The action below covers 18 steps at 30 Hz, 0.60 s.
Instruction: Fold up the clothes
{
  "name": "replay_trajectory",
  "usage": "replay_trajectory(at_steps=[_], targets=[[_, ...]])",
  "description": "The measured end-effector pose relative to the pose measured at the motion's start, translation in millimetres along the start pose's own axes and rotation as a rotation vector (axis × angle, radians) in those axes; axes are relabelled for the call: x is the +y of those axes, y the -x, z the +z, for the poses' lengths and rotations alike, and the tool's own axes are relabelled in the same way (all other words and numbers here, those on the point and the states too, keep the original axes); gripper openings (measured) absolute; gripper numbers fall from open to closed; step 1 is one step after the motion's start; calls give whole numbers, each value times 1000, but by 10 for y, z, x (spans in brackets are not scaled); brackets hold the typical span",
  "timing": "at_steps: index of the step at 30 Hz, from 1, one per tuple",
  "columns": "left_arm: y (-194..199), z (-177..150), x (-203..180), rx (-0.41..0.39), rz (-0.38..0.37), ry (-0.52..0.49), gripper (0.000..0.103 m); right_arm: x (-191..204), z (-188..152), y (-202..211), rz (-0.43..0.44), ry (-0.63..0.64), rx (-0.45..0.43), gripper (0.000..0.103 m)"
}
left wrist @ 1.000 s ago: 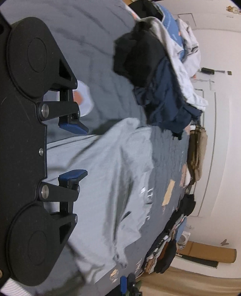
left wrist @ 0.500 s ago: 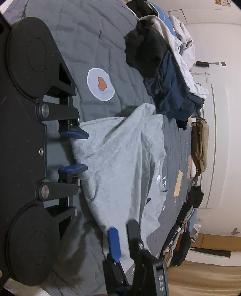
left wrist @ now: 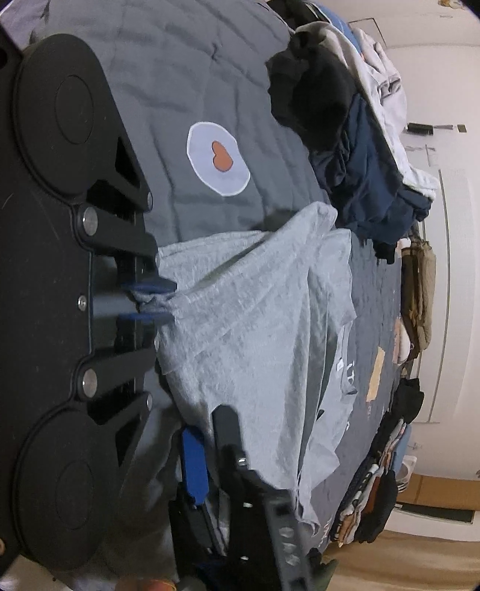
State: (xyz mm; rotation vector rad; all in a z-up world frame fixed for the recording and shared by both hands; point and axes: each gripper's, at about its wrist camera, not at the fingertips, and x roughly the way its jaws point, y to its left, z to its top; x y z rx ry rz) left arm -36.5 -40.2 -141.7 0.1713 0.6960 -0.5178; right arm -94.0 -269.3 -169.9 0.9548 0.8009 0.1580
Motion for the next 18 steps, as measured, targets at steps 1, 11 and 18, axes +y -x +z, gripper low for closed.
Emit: replay_trajectory(at_steps=[1,11,18], targets=[[8,1,18,0,1,3,5,-36,6,-1,-5,-15,-10,23],[395,84,445,-34,28,40,2,43,21,175,44,-63,-62,3],[397,60,491,104,-30,18,3,45,-33,104,-15,-42,11,3]])
